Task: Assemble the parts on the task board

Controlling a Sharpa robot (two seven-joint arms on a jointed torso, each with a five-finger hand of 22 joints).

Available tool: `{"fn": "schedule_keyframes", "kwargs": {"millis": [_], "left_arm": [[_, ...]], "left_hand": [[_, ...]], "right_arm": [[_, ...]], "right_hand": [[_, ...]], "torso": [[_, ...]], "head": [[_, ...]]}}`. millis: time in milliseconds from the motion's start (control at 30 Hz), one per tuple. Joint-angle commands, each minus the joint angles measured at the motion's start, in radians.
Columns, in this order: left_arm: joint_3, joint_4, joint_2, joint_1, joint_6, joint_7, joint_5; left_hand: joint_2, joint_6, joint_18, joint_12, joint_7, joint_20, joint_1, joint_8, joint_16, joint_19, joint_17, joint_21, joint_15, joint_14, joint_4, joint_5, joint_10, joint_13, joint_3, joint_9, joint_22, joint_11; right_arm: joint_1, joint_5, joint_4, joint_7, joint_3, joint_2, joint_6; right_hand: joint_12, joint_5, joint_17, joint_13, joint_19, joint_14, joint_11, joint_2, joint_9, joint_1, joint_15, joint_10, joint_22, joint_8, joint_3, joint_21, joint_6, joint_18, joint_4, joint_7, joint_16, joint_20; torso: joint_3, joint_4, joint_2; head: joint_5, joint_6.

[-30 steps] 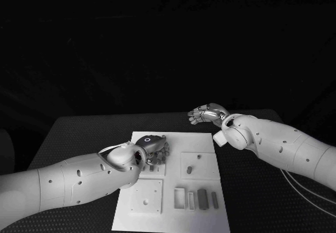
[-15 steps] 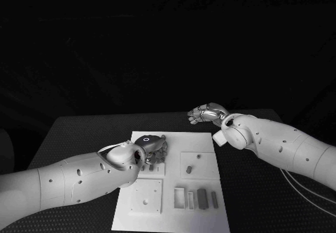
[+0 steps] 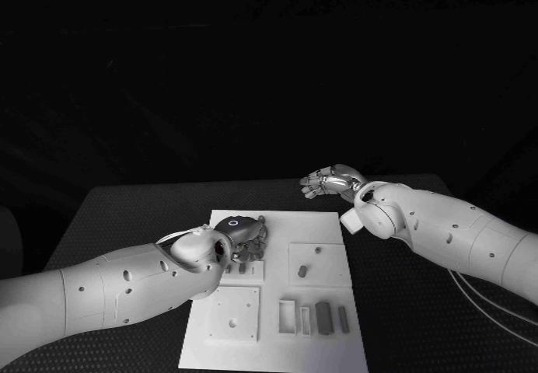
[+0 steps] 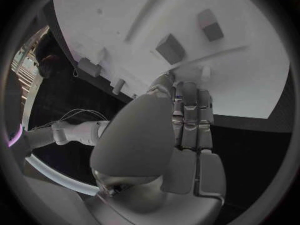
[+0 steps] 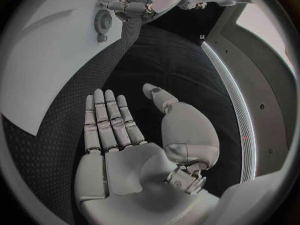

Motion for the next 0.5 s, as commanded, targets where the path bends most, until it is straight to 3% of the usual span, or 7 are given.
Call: {"fn": "schedule_keyframes", "kwargs": {"millis": [33,500], "left_arm": [[0.000,0.002,0.006,-0.001,0.020,0.005,-0.006],[0.000,-0.002,0.016,-0.006,0.059,0.018,0.004]], "left_hand": [[0.010,0.004,-0.015,0.000,0.002,-0.050,0.003,-0.003,0.010,0.009,0.001,0.006,0.004,0.002,0.000,-0.007,0.011,0.000,0.007,-0.001,0.003,0.002],[0.013,0.011,-0.015,-0.004,-0.007,-0.053,-0.016,-0.002,0.018,0.010,-0.002,0.005,-0.006,-0.001,0.002,-0.027,0.016,-0.004,-0.002,-0.007,0.009,-0.010]], "right_arm": [[0.000,-0.002,0.001,0.012,0.000,0.002,0.014],[0.000,-0.002,0.000,0.012,0.000,0.001,0.014]], "right_hand": [[-0.005,0.005,-0.002,-0.001,-0.005,-0.008,0.003,-0.002,-0.001,-0.008,0.001,0.002,0.002,0.006,-0.004,-0.004,-0.007,-0.002,0.004,0.037,0.003,0.000],[-0.005,0.005,-0.002,-0.001,-0.004,-0.008,0.003,-0.001,-0.002,-0.008,0.001,0.002,0.002,0.006,-0.004,-0.004,-0.007,-0.001,0.004,0.037,0.004,0.000]], "torso": [[-0.0003,0.0003,0.000],[-0.0001,0.0001,0.000]], "head": [[-0.001,-0.001],[0.001,-0.002]]}}
